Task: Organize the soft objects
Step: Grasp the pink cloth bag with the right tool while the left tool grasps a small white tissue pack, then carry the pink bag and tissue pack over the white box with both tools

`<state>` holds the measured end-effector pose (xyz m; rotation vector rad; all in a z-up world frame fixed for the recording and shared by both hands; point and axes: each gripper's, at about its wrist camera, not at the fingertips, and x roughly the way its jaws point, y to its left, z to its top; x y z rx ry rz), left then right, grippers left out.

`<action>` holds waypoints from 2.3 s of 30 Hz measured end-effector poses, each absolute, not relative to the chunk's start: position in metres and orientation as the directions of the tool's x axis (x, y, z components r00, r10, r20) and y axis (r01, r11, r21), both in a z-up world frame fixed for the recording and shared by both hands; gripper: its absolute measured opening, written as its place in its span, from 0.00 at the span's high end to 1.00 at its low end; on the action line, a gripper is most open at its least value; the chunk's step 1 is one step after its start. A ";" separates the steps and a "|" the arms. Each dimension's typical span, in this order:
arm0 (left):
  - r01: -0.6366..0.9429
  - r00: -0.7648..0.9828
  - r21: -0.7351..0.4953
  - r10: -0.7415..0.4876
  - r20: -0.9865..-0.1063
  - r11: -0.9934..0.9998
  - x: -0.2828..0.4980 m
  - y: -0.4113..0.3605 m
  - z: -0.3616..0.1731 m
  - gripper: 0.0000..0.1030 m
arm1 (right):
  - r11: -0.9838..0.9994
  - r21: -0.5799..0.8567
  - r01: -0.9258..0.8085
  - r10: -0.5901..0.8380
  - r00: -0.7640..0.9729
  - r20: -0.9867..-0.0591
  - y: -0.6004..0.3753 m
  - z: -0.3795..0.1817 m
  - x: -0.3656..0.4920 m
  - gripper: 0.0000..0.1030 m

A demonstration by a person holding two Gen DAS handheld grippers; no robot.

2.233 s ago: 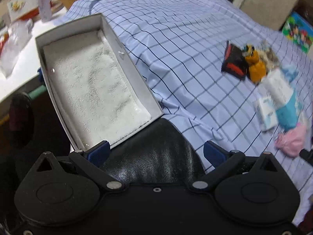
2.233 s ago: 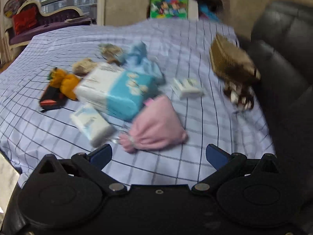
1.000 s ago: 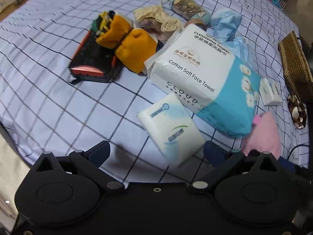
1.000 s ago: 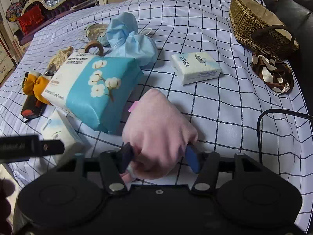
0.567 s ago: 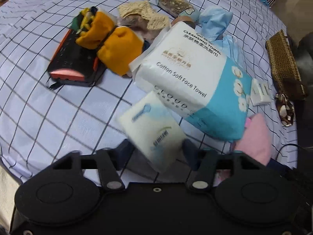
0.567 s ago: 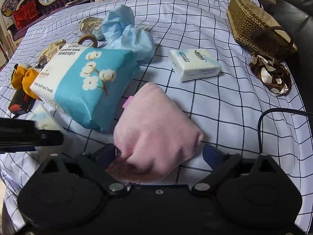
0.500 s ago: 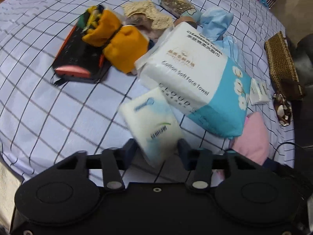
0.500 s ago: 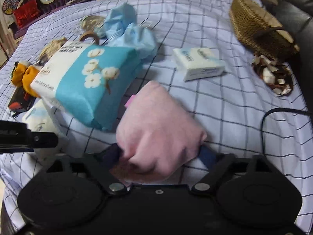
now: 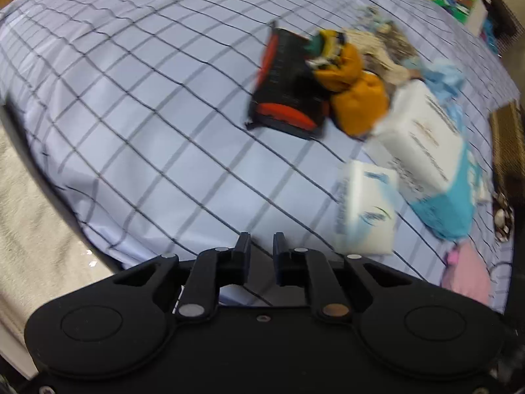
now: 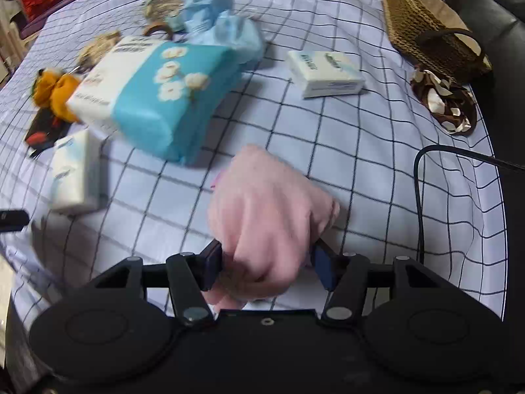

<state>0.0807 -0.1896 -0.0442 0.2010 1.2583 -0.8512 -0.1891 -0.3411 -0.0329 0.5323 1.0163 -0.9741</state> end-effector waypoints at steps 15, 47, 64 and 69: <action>0.785 0.109 -0.227 -0.489 -0.865 0.577 0.029 -0.255 -0.036 0.19 | 0.500 -0.031 0.866 -0.417 0.209 -0.885 -0.345 -0.034 -0.191 0.45; 0.063 0.460 0.026 -0.006 -0.888 0.998 0.206 0.008 -0.047 0.45 | 0.943 0.211 0.258 0.035 0.552 -0.833 -0.147 0.002 0.083 0.72; 0.102 0.387 0.034 -0.008 -0.922 0.994 0.207 -0.001 -0.069 0.26 | 0.942 0.142 0.305 -0.013 0.454 -0.891 -0.150 -0.042 0.090 0.57; 0.094 0.373 0.025 -0.012 -0.928 0.995 0.207 -0.001 -0.071 0.26 | 0.944 0.132 0.302 -0.018 0.447 -0.895 -0.149 -0.043 0.088 0.54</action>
